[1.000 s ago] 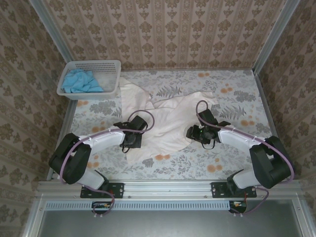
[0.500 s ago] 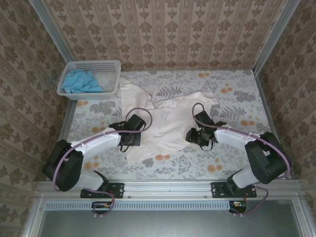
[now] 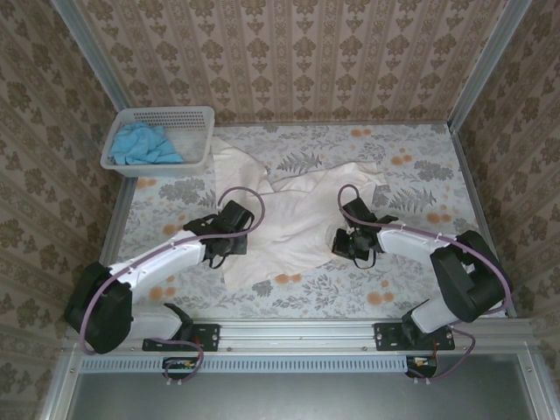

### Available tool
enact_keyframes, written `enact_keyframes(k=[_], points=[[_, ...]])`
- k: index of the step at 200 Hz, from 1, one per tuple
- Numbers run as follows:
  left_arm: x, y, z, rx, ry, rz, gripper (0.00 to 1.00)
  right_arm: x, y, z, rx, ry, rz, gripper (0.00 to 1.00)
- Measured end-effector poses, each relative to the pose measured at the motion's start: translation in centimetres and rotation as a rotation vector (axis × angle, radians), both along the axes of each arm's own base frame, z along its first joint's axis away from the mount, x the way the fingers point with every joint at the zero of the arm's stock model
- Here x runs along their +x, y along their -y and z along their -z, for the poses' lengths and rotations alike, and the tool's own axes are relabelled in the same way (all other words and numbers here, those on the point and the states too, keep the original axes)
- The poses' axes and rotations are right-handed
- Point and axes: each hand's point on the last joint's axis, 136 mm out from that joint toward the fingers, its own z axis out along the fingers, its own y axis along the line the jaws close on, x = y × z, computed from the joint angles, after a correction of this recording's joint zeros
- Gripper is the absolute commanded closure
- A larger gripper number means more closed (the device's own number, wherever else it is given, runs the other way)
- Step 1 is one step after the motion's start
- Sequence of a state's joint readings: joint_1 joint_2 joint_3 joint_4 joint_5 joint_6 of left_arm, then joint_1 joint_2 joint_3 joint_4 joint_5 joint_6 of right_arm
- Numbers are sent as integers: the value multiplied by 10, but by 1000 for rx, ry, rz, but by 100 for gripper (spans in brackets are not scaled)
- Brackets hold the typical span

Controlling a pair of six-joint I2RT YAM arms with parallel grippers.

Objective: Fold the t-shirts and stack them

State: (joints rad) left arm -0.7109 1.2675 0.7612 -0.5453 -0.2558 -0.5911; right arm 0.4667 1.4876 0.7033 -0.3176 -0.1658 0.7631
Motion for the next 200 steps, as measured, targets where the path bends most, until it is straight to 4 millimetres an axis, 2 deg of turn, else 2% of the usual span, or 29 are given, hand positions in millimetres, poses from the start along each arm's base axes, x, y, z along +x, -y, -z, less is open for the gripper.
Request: enact_keyframes(k=[25,57,83,114,134,159,186,200], points=[[9,7,-21,-52,65,0,100,9,11,-14,26,40,50,100],[26,21,-58,-126,168,9,100,16,47,-39,64,124,185,100],[41,34,-91,-182,245,15,100,12,76,-53,72,169,283,100],[63,55,-138,-251,336,27,100,-6,112,-62,72,204,425,100],[78,72,-166,-290,384,39,100,-25,138,-62,69,213,552,100],[103,96,-199,-316,433,56,100,-46,160,-56,79,206,696,100],[141,123,-233,-328,494,81,100,-63,172,-45,84,169,797,100],[169,134,-245,-335,514,87,100,-70,175,-40,85,149,829,100]])
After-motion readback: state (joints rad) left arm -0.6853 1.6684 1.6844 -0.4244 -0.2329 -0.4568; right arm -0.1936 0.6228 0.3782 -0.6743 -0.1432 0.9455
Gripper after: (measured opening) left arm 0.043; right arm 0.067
